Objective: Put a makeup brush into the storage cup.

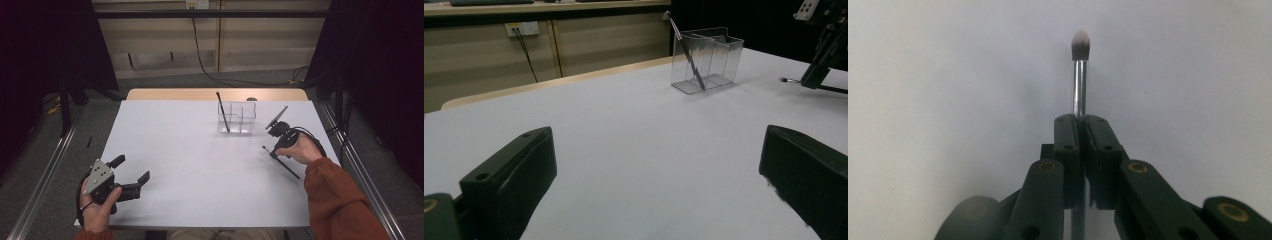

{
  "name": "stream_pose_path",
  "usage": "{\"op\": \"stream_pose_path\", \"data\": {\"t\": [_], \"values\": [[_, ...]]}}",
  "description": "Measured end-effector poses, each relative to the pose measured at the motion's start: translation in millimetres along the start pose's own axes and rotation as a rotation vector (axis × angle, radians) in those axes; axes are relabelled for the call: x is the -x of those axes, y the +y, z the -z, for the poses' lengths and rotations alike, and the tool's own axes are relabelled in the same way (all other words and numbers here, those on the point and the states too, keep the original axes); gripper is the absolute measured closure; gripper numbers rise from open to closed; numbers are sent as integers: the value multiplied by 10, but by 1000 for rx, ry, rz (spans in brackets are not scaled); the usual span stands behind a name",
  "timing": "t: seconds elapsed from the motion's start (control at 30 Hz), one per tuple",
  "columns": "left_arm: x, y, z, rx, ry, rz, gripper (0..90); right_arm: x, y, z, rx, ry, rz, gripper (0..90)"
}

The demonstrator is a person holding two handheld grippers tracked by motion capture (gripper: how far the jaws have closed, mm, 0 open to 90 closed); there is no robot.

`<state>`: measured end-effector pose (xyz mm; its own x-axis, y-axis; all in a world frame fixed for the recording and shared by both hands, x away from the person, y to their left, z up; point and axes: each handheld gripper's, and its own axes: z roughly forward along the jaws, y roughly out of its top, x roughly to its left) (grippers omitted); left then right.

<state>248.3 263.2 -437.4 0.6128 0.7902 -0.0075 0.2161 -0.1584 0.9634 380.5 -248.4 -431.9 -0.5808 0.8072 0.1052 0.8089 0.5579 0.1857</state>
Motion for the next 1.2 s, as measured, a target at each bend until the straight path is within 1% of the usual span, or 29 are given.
{"op": "stream_pose_path", "data": {"t": [0.13,0.27,0.3,0.43,0.47,0.53,0.6,0.73,0.77,0.93,1.0,1.07,1.13,1.2], "values": [[-4,0,1,0,1,-1,20,25,-33,62,40,7,-2,844],[-1,0,1,1,2,0,19,13,-58,143,89,16,-3,844],[-3,1,2,1,3,-1,19,12,-63,156,105,16,2,844],[-2,0,3,2,7,1,19,-1,-90,198,148,21,-4,844],[-2,0,3,3,5,1,19,-6,-98,204,162,13,-13,844],[-2,0,3,2,5,2,19,-6,-116,210,188,21,-21,844],[-1,0,5,2,7,5,19,-8,-132,218,211,13,-28,844],[0,0,4,3,6,5,19,10,-172,237,265,14,-45,844],[-1,-1,5,2,6,5,19,9,-183,241,280,21,-54,844],[-6,0,4,3,9,3,19,2,-244,270,341,27,-48,844],[-10,-1,5,2,10,1,19,-3,-264,284,352,23,-41,844],[-12,-1,8,3,11,2,19,-1,-289,296,375,29,-34,843],[-13,-1,9,3,11,3,19,-4,-318,305,399,33,-43,844],[-12,-1,8,2,10,2,19,0,-345,306,424,39,-41,844]]}}
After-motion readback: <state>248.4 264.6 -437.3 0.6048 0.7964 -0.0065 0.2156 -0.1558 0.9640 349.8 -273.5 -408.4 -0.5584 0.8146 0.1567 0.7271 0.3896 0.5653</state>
